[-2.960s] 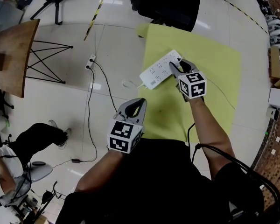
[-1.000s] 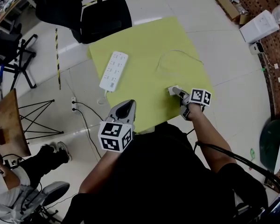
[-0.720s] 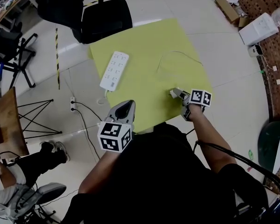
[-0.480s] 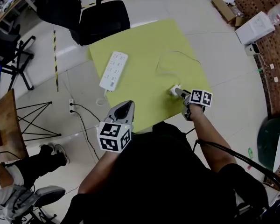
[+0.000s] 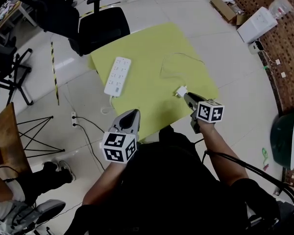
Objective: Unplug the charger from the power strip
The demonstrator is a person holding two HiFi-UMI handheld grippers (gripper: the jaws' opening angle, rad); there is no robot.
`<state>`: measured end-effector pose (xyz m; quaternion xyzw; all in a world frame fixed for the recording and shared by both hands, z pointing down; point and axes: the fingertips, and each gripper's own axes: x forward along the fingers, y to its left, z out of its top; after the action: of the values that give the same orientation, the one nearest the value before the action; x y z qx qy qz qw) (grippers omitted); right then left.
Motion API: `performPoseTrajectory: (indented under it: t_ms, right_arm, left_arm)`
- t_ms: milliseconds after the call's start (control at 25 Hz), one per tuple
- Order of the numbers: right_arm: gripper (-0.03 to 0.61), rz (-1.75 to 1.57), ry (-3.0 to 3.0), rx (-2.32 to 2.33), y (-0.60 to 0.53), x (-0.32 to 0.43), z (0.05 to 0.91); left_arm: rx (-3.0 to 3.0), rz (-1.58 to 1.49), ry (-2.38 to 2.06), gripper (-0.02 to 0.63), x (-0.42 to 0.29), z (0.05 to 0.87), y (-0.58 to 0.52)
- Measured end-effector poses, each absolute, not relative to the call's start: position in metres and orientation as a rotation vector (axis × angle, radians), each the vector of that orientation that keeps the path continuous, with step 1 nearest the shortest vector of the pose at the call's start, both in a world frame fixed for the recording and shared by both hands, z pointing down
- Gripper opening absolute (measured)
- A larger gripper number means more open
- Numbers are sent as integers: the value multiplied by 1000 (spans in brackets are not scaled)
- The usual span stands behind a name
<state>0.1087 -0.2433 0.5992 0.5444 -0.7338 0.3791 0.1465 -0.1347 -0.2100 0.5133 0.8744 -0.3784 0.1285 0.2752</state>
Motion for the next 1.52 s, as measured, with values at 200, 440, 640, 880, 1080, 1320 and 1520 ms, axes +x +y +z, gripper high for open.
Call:
performPoseTrajectory:
  t_ms: [200, 440, 640, 880, 1080, 1320, 1520]
  right_arm:
    - [3, 957, -2264, 1610, -222, 82, 544]
    - [3, 842, -2442, 1372, -192, 44, 508]
    - [2, 720, -2548, 1147, -182, 17, 496]
    - [2, 631, -2628, 939, -164, 28, 487]
    - [2, 517, -2684, 797, -134, 60, 478]
    - [2, 540, -2753, 761, -115, 104, 466]
    - [2, 578, -2736, 749, -107, 111, 463]
  left_arm:
    - [2391, 349, -947, 8, -128, 509, -199]
    - [2397, 333, -964, 8, -114, 495, -185]
    - [2373, 327, -1055, 8, -109, 493, -171]
    - [2288, 283, -1251, 8, -89, 486, -154]
    - [2236, 253, -1355, 8, -47, 477, -118]
    - [2163, 225, -1471, 8, -19, 472, -87]
    - [2155, 251, -1433, 8, -6, 473, -75]
